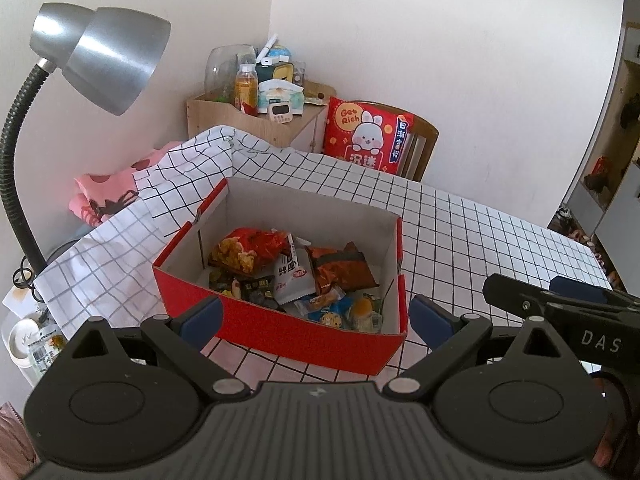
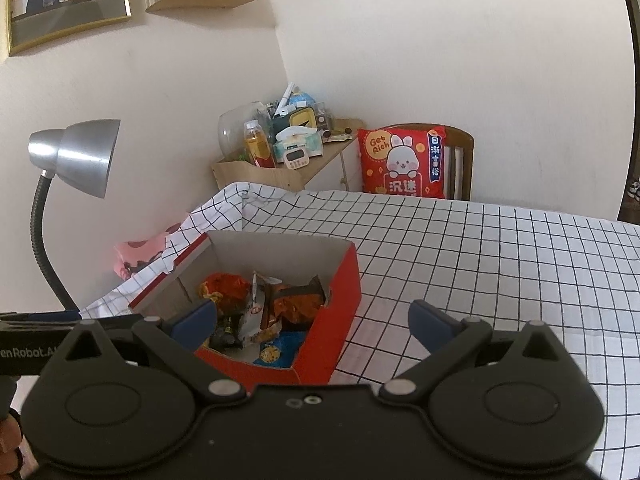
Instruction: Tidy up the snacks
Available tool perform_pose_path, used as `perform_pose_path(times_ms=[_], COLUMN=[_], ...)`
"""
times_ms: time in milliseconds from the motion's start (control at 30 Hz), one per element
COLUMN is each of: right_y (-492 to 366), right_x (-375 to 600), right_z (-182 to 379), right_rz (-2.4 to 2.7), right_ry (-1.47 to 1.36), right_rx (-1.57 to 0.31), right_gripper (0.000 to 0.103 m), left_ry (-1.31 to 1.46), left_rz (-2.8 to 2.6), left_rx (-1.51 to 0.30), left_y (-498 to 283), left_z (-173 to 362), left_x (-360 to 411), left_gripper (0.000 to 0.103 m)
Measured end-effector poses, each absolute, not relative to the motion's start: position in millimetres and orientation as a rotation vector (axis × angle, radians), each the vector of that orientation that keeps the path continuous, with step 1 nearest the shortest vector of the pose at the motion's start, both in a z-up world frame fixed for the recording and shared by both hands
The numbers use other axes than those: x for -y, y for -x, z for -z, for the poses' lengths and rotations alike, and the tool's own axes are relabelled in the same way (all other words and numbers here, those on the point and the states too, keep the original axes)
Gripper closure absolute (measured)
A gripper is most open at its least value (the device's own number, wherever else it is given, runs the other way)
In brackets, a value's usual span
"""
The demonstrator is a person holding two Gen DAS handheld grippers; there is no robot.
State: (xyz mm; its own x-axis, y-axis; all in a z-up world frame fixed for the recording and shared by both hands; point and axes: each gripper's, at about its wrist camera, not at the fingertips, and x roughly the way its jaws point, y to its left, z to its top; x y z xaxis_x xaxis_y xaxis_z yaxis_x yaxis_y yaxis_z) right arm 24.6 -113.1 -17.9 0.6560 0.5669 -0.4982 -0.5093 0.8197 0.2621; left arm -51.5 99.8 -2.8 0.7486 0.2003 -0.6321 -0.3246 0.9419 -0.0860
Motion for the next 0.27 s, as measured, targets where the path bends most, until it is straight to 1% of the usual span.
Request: perform_pose_path(times_ms=[267], right_y=[-27.1], right_x=[118.8], right_z=[18.1], right_rz=[-0.599], right_ry=[-0.103], right_rx=[-0.598], right_gripper=[0.001], left_ry=[0.182], left_rz=[-0.283], left_rx=[-0.675], left_y=[45.7], left_z=[3.6], left_x=[-94.1], left_gripper=[0.003])
